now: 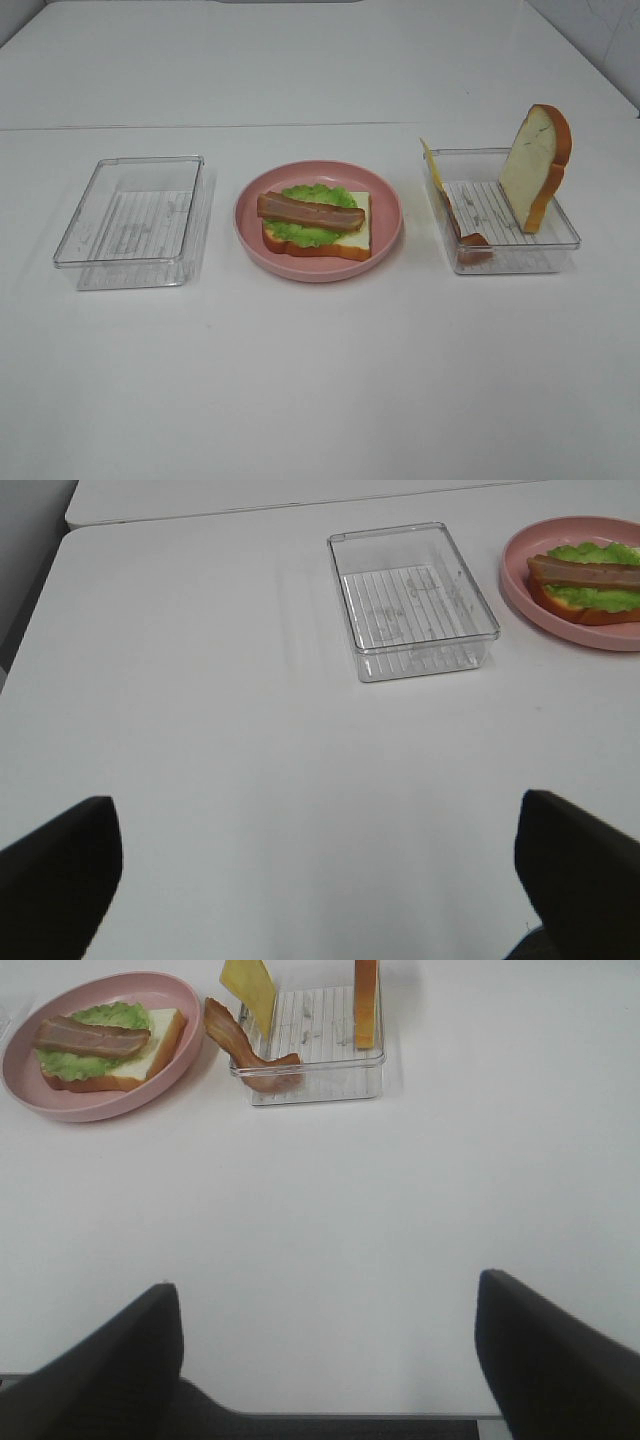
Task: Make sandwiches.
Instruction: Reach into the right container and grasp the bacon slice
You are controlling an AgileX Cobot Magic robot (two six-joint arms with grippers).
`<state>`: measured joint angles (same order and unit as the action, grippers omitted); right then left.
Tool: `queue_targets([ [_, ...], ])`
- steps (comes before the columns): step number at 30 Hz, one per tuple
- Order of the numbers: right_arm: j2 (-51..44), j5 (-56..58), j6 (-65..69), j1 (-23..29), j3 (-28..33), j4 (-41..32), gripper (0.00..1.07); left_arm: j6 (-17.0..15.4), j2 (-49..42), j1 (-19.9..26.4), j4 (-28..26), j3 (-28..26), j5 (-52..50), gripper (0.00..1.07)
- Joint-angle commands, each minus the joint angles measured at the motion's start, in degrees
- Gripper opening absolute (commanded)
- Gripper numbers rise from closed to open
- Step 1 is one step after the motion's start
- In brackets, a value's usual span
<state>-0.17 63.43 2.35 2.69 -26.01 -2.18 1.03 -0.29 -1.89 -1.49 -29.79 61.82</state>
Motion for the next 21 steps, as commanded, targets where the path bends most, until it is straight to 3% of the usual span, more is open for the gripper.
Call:
queue_targets([
  [1,-1.2,-0.5,-0.5,-0.1,0.2,0.1,0.78,-0.5,0.3,0.1,-0.2,0.2,-0.2,1.00],
  [15,-0.3,-0.5,-0.5,-0.1,0.2,0.5,0.78,-0.7,0.4,0.2,-0.6,0.2,-0.2,1.00],
  [21,4.4,-0.5,-0.5,-0.1,0.2,0.5,0.78,-0.7,-0.6,4.2,-0.7,0.2,-0.2,1.00],
])
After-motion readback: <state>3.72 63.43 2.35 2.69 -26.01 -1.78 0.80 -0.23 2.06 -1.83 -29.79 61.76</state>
